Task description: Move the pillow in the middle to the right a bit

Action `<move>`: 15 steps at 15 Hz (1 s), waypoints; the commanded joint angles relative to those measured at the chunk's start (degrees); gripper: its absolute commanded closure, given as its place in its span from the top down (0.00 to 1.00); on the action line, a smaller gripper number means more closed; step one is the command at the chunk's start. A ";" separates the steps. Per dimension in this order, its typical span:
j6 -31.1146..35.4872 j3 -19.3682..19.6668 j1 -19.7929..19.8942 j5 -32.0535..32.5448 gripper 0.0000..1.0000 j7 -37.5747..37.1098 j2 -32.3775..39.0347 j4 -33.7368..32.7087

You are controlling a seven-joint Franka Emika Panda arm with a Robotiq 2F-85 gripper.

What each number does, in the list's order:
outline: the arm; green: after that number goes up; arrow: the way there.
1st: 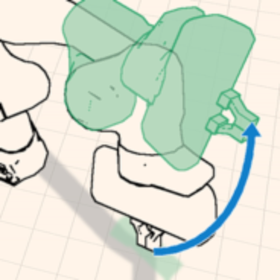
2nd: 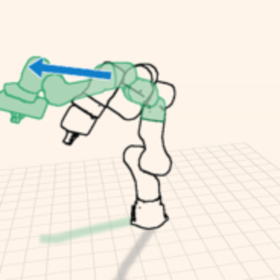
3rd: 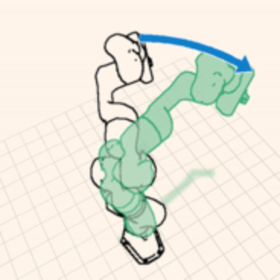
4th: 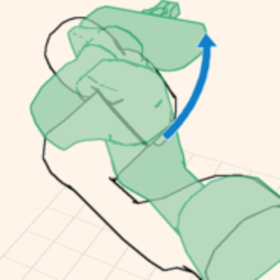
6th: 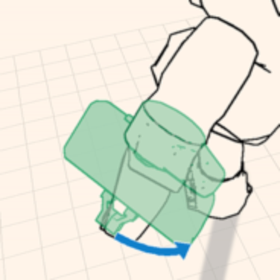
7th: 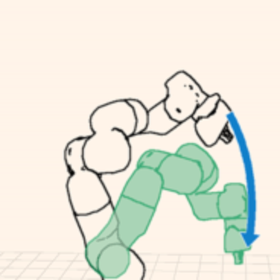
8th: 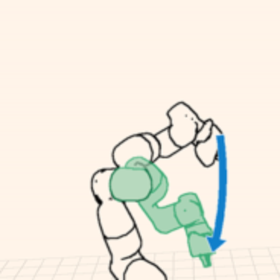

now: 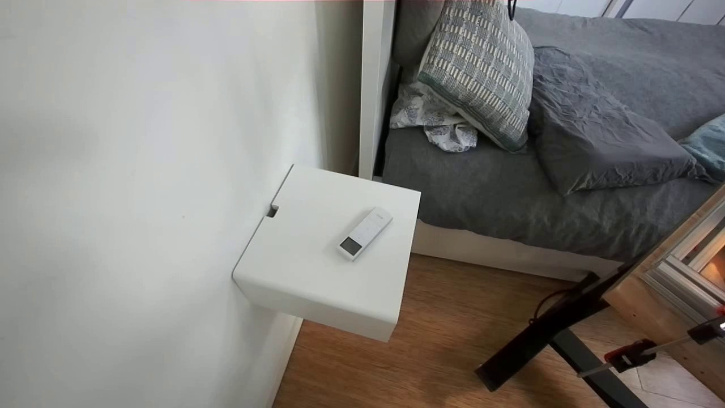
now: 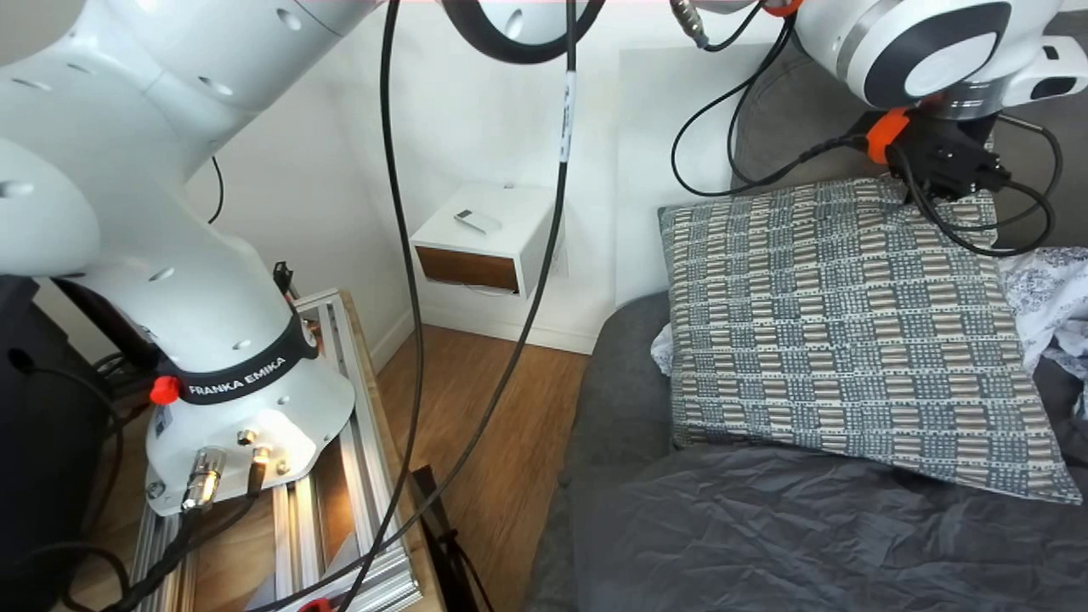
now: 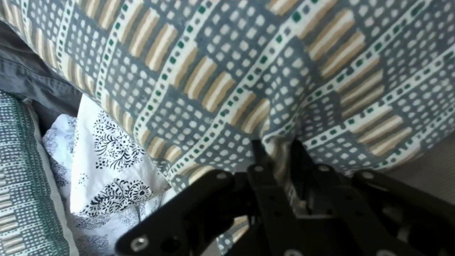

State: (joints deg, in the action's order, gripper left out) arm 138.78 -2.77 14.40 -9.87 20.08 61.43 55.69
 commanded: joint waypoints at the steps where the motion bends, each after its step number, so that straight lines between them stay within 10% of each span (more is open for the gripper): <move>1: -2.18 0.55 -0.10 1.57 0.00 -3.21 1.03 -2.87; 15: -2.03 -6.94 6.65 -7.65 0.01 3.22 -11.82 2.63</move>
State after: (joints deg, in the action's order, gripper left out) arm 135.15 -5.94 17.97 -13.84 18.99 55.95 54.40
